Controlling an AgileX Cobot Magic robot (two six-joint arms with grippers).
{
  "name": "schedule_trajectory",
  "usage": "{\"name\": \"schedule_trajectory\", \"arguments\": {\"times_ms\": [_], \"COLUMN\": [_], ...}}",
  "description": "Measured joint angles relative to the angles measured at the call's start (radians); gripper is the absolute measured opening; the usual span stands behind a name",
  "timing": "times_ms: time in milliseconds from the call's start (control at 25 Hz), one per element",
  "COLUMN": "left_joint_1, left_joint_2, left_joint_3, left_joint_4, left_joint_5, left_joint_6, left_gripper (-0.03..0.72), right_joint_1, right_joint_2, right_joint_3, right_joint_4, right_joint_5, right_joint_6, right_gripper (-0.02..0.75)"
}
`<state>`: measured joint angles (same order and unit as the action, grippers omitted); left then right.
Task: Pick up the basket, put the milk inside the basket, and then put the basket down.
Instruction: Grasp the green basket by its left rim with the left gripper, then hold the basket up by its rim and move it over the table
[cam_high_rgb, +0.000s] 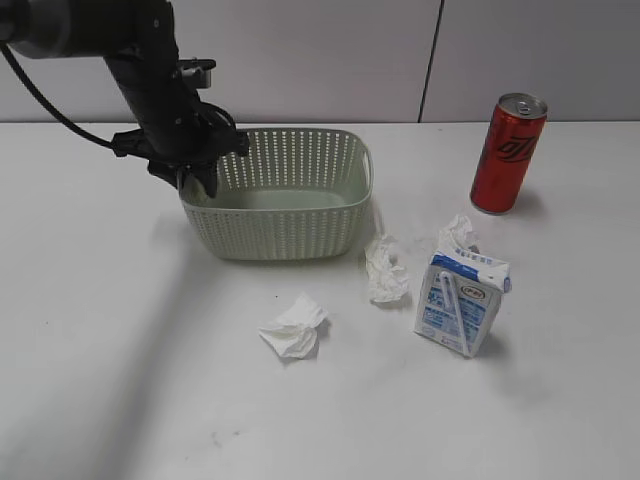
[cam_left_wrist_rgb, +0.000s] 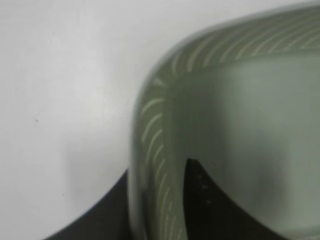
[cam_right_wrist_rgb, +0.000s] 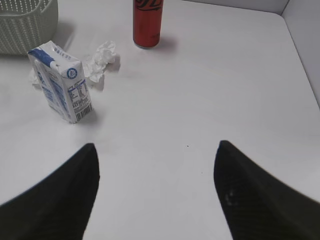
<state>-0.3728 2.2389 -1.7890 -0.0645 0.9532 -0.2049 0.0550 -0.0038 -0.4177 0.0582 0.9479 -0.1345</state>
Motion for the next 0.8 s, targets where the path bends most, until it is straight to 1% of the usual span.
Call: {"name": "schedule_trajectory", "arguments": {"times_ms": [80, 120, 200, 480, 800], "left_joint_1": [0.0, 0.0, 0.0, 0.001, 0.011], "left_joint_2": [0.0, 0.0, 0.0, -0.018, -0.169], "left_joint_3": [0.0, 0.0, 0.0, 0.0, 0.0], "left_joint_4": [0.0, -0.003, -0.014, -0.029, -0.026], "left_joint_5": [0.002, 0.004, 0.006, 0.054, 0.142], "left_joint_6": [-0.002, -0.004, -0.01, -0.04, -0.105], "left_gripper": [0.076, 0.035, 0.004, -0.001, -0.001], "right_joint_1": [0.0, 0.0, 0.0, 0.0, 0.0], "right_joint_2": [0.0, 0.0, 0.0, 0.0, 0.0], "right_joint_3": [0.0, 0.0, 0.0, 0.0, 0.0], "right_joint_4": [0.0, 0.0, 0.0, 0.0, 0.0], "right_joint_5": [0.0, 0.0, 0.0, 0.0, -0.001], "right_joint_6": [0.0, 0.0, 0.001, 0.001, 0.002], "right_gripper": [0.563, 0.563, 0.563, 0.563, 0.563]}}
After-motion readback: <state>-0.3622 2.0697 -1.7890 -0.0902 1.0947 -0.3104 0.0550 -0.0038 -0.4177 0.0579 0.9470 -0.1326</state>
